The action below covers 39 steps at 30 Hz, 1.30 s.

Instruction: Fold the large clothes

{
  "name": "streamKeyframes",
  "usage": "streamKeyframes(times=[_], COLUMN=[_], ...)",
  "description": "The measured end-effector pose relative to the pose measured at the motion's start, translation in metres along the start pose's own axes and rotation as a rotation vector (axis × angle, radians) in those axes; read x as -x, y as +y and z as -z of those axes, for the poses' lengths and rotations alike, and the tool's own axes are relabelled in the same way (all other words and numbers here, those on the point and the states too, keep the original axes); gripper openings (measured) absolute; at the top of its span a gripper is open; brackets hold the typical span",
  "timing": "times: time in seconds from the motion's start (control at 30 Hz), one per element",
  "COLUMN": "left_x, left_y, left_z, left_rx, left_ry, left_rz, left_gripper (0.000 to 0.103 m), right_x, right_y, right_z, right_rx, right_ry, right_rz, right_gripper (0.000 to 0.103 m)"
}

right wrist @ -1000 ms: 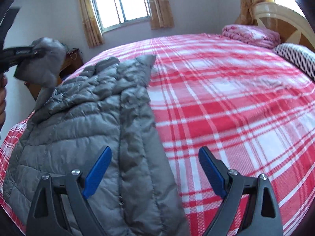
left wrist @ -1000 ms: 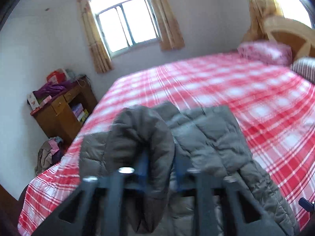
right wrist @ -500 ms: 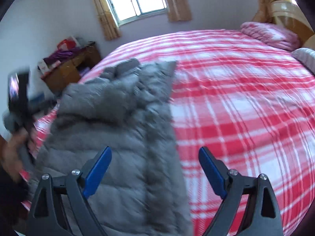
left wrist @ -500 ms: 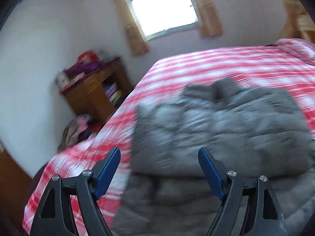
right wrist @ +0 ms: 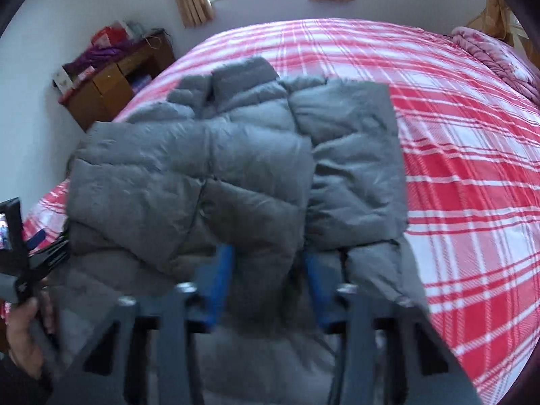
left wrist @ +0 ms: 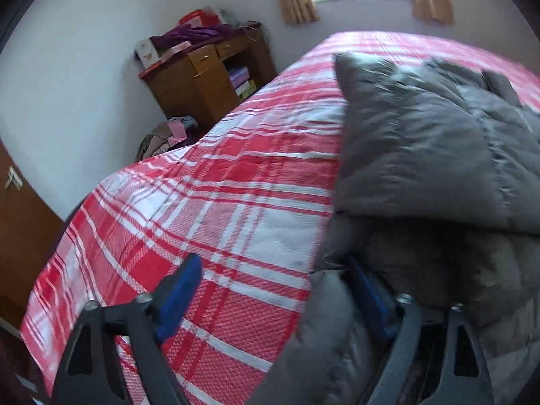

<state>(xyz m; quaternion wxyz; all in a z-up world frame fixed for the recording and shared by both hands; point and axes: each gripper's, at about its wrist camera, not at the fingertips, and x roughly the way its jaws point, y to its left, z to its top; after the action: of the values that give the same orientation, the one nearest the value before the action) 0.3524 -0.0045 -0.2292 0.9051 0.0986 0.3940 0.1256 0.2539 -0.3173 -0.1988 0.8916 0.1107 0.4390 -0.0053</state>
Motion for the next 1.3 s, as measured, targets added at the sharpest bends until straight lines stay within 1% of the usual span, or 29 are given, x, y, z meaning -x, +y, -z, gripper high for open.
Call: streamKeyframes(times=[0.03, 0.1, 0.13, 0.2, 0.27, 0.3, 0.33, 0.43, 0.5, 0.53, 0.57, 0.6, 0.63, 0.67, 0.73, 0.8, 0.83, 0.87, 0.9, 0.97, 1.0, 1.03, 1.07, 1.17, 1.23, 1.3], left_x=[-0.001, -0.001, 0.001, 0.007, 0.027, 0.036, 0.051, 0.077, 0.082, 0.083, 0.082, 0.080, 0.080, 0.077, 0.063, 0.044, 0.031, 0.013, -0.002, -0.026, -0.034, -0.042, -0.049, -0.061, -0.062, -0.061], left_y=[0.003, 0.004, 0.005, 0.004, 0.011, 0.015, 0.020, 0.021, 0.010, 0.005, -0.004, -0.015, -0.024, -0.037, -0.059, -0.073, -0.081, -0.089, -0.092, -0.094, -0.090, -0.085, -0.082, -0.073, -0.074, -0.076], left_z=[0.001, 0.002, 0.001, -0.002, -0.009, -0.014, -0.024, -0.055, -0.077, -0.086, -0.097, -0.105, -0.109, -0.115, -0.118, -0.117, -0.116, -0.113, -0.109, -0.101, -0.097, -0.094, -0.092, -0.093, -0.094, -0.092], left_rx=[0.007, 0.010, 0.003, -0.024, -0.047, -0.049, -0.051, -0.029, 0.014, 0.034, 0.067, 0.097, 0.109, 0.115, 0.119, 0.106, 0.091, 0.066, 0.049, 0.024, 0.036, 0.060, 0.075, 0.120, 0.127, 0.123], left_ry=[0.001, 0.002, 0.005, 0.014, -0.002, -0.016, -0.035, -0.058, -0.051, -0.049, -0.050, -0.056, -0.068, -0.097, -0.131, -0.104, -0.086, -0.059, -0.036, 0.007, 0.013, 0.016, 0.034, 0.086, 0.095, 0.087], left_rz=[-0.002, 0.009, 0.009, 0.009, 0.023, 0.041, 0.076, 0.172, 0.231, 0.257, 0.301, 0.325, 0.331, 0.328, 0.286, 0.274, 0.254, 0.211, 0.184, 0.157, 0.162, 0.190, 0.208, 0.244, 0.241, 0.226], left_gripper=[0.096, 0.096, 0.096, 0.096, 0.096, 0.096, 0.096, 0.096, 0.096, 0.096, 0.096, 0.096, 0.096, 0.096, 0.096, 0.096, 0.096, 0.096, 0.096, 0.096, 0.096, 0.098, 0.100, 0.102, 0.102, 0.102], right_x=[-0.001, 0.001, 0.000, -0.006, 0.001, 0.008, 0.018, 0.045, 0.057, 0.059, 0.059, 0.059, 0.055, 0.051, 0.037, 0.023, 0.018, 0.009, 0.004, -0.014, -0.020, -0.025, -0.032, -0.045, -0.050, -0.054], right_y=[0.000, -0.003, -0.004, -0.009, -0.015, -0.019, -0.022, -0.023, -0.017, -0.013, -0.009, -0.005, -0.001, 0.002, 0.007, 0.012, 0.013, 0.014, 0.014, 0.012, 0.011, 0.010, 0.010, 0.016, 0.023, 0.024], right_z=[0.001, -0.001, -0.002, -0.004, -0.007, -0.009, -0.010, -0.017, -0.024, -0.028, -0.032, -0.037, -0.042, -0.047, -0.057, -0.062, -0.063, -0.064, -0.064, -0.062, -0.059, -0.058, -0.055, -0.049, -0.046, -0.044], right_rx=[0.014, 0.040, 0.055, 0.070, 0.067, 0.055, 0.032, 0.016, 0.021, 0.018, 0.012, 0.006, -0.002, -0.012, -0.046, -0.059, -0.060, -0.062, -0.063, -0.068, -0.070, -0.067, -0.061, -0.013, 0.026, 0.034], right_ry=[-0.019, -0.058, -0.062, -0.033, -0.036, -0.050, -0.072, -0.128, -0.176, -0.189, -0.200, -0.214, -0.226, -0.234, -0.236, -0.233, -0.236, -0.234, -0.229, -0.208, -0.200, -0.194, -0.189, -0.186, -0.188, -0.181], right_rz=[0.031, 0.083, 0.106, 0.110, 0.113, 0.118, 0.108, 0.082, 0.079, 0.076, 0.070, 0.067, 0.066, 0.063, 0.035, 0.037, 0.036, 0.035, 0.036, 0.039, 0.039, 0.041, 0.047, 0.054, 0.078, 0.081], right_gripper=[0.029, 0.027, 0.027, 0.027, 0.042, 0.052, 0.053, 0.053, 0.053, 0.053, 0.053, 0.053, 0.052, 0.051, 0.051, 0.051, 0.051, 0.051, 0.051, 0.051, 0.051, 0.051, 0.051, 0.052, 0.052, 0.052])
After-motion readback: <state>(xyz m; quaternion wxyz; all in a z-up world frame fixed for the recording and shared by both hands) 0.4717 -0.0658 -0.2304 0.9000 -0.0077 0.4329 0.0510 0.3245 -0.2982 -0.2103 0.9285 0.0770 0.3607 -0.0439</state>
